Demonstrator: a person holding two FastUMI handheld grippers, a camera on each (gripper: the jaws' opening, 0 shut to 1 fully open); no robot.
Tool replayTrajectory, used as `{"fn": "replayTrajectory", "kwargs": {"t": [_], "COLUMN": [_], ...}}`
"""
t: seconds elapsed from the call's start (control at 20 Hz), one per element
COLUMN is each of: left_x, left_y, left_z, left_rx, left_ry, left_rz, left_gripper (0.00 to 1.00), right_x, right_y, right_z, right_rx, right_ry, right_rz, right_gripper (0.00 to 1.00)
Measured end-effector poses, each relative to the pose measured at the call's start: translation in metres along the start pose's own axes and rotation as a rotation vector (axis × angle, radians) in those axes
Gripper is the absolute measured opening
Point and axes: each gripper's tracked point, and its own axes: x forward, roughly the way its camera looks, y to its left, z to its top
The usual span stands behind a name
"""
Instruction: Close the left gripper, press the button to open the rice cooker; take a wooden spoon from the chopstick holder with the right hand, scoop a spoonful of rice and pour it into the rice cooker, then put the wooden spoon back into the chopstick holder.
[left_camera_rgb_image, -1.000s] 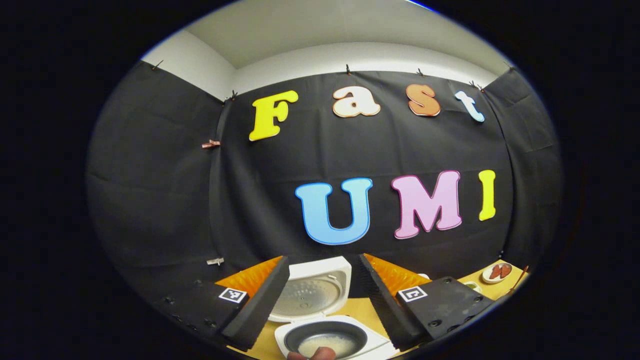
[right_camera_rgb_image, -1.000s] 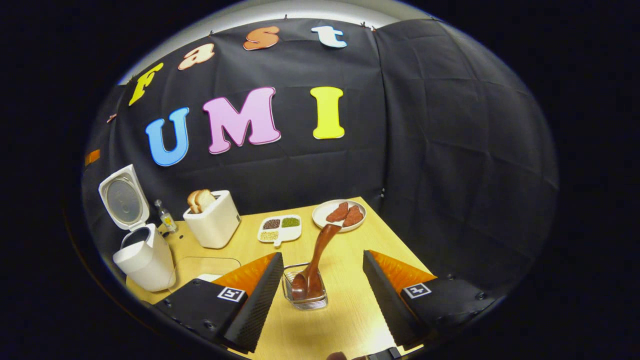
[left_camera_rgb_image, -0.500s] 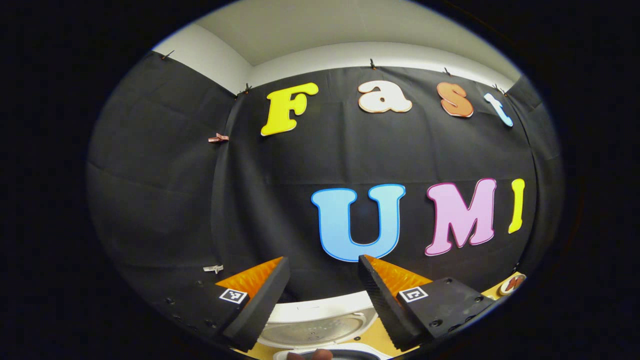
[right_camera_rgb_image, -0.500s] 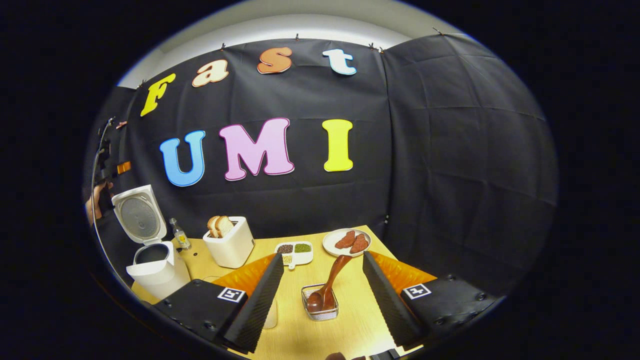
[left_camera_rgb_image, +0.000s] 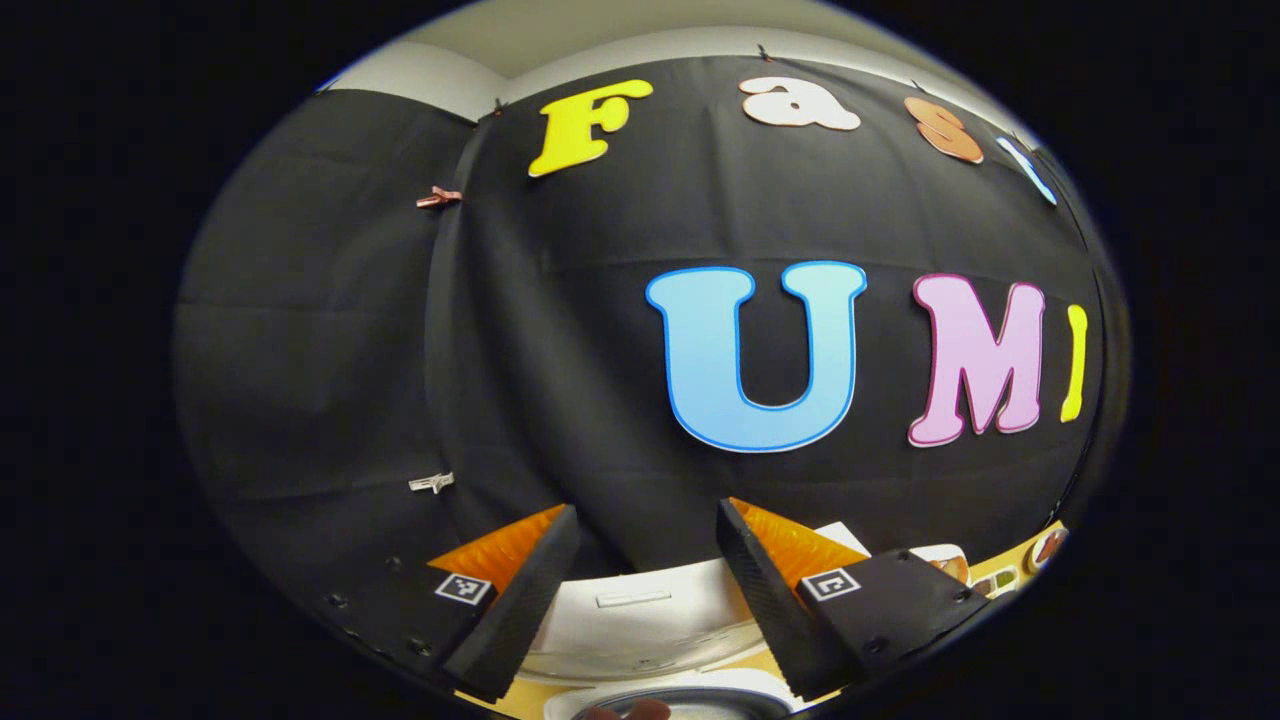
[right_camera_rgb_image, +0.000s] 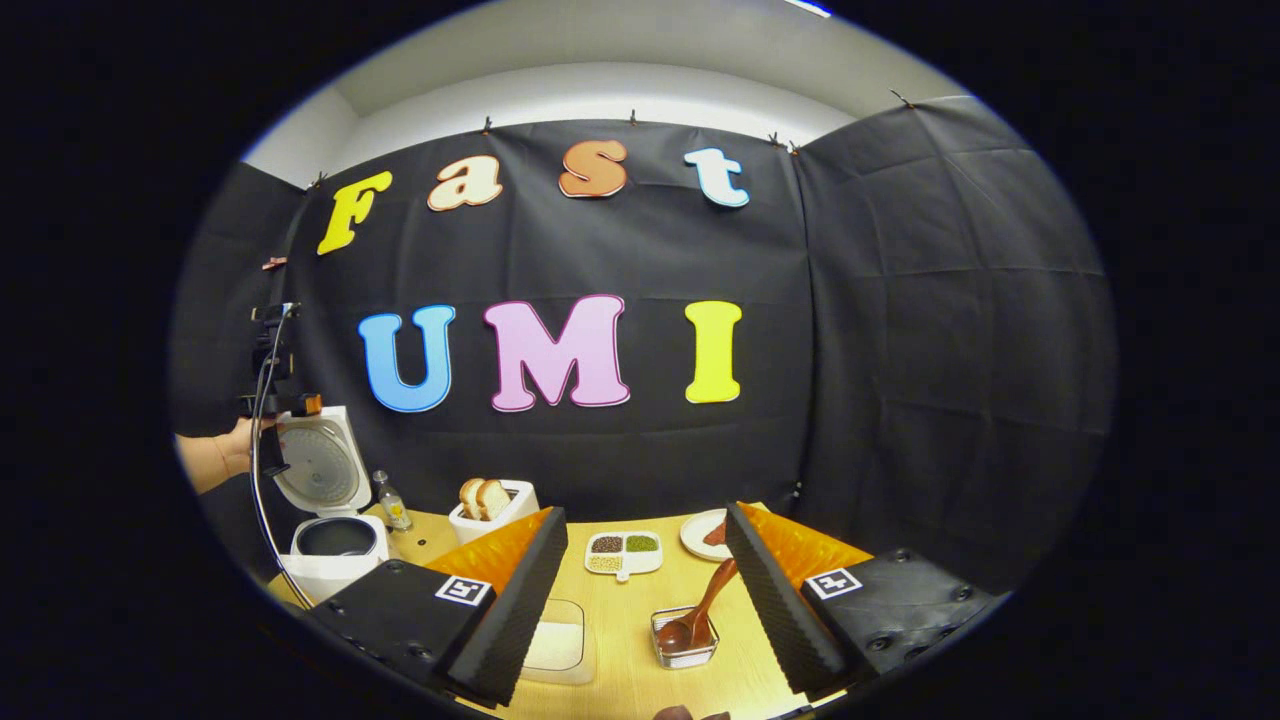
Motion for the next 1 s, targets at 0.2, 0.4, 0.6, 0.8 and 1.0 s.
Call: {"fn": "replayTrajectory", "kwargs": {"t": [0.2,0.4,0.6,0.8,1.0], "left_x": [-0.014,-0.063,-0.109,-0.147,-0.171], "left_y": [-0.003,-0.016,-0.03,-0.048,-0.05], "left_z": [-0.004,-0.022,-0.054,-0.106,-0.152], "left_rx": [-0.011,-0.031,-0.032,-0.011,-0.025], "left_ry": [0.056,0.124,0.199,0.294,0.36], "left_rz": [0.019,0.011,0.016,0.004,0.027], "left_gripper": [0.99,0.99,0.99,0.98,0.98], "right_x": [0.007,0.007,0.0,-0.009,-0.016], "right_y": [0.014,0.014,0.005,-0.008,-0.013], "right_z": [0.008,0.004,0.003,0.001,-0.003], "right_rx": [-0.014,0.009,0.008,-0.011,-0.016], "right_ry": [-0.008,0.005,0.011,0.02,0.041], "right_rz": [0.04,0.062,0.072,0.075,0.081], "right_gripper": [0.98,0.98,0.98,0.98,0.98]}}
